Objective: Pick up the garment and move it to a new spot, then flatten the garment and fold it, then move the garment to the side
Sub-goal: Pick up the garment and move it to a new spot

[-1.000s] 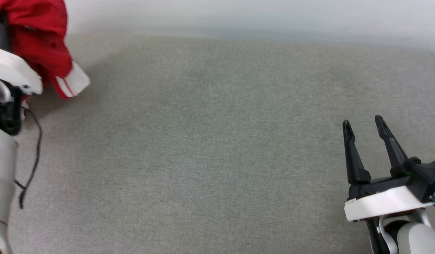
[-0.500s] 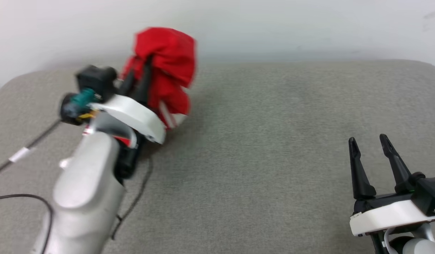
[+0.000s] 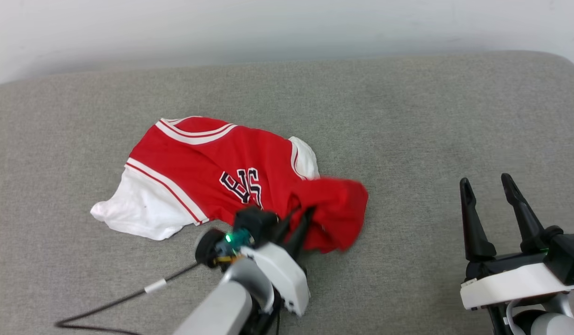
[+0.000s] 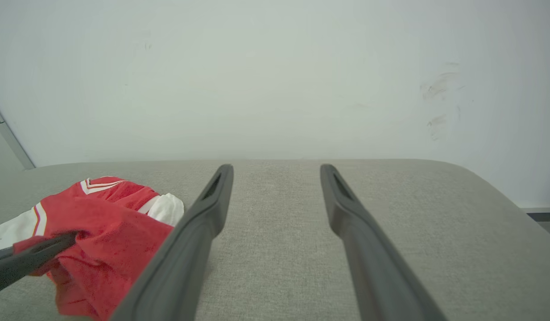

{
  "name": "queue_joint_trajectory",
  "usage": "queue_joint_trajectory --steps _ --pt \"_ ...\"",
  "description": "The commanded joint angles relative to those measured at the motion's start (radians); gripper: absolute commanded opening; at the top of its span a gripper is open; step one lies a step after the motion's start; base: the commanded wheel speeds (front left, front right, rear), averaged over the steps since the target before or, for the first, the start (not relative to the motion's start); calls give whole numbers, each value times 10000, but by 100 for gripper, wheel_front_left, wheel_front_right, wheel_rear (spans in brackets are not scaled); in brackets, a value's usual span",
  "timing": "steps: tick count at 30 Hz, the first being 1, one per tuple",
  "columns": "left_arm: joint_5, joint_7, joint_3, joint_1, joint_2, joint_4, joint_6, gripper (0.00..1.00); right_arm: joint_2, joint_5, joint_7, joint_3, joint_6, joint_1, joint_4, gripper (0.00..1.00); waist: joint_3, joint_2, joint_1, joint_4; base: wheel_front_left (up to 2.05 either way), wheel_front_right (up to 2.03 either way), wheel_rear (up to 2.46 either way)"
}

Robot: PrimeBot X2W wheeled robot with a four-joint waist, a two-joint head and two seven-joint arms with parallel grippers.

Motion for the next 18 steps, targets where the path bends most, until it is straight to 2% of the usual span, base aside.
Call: queue_joint_trajectory --steps 1,4,5,6,7,8,12,18 --pt "67 22 -160 287 -37 120 -52 0 20 9 -50 48 -3 -127 14 100 123 0 1 61 0 0 0" --pt "123 19 -474 609 -51 479 -167 0 20 55 -102 101 -3 -202 111 100 223 0 1 142 0 0 0" --pt "208 9 -593 627 -47 574 -221 6 20 66 -113 102 -3 -226 148 100 234 0 1 184 0 0 0" --pt "231 -31 -693 658 -42 672 -268 33 20 81 -121 115 -3 -237 192 100 223 0 1 218 0 0 0" --pt "243 -106 -742 667 -57 748 -310 76 20 79 -138 128 -3 -233 225 100 198 0 1 251 0 0 0" --pt "304 -195 -791 643 -83 758 -328 100 20 70 -153 121 -3 -219 279 100 151 0 1 290 0 0 0" --pt "472 -799 -804 391 -145 506 -304 100 22 29 -132 83 -3 -155 391 100 -100 0 1 475 0 0 0" --pt "566 -1448 -251 366 -107 -335 208 100 20 0 -18 -17 -3 44 484 100 -552 0 1 778 0 0 0"
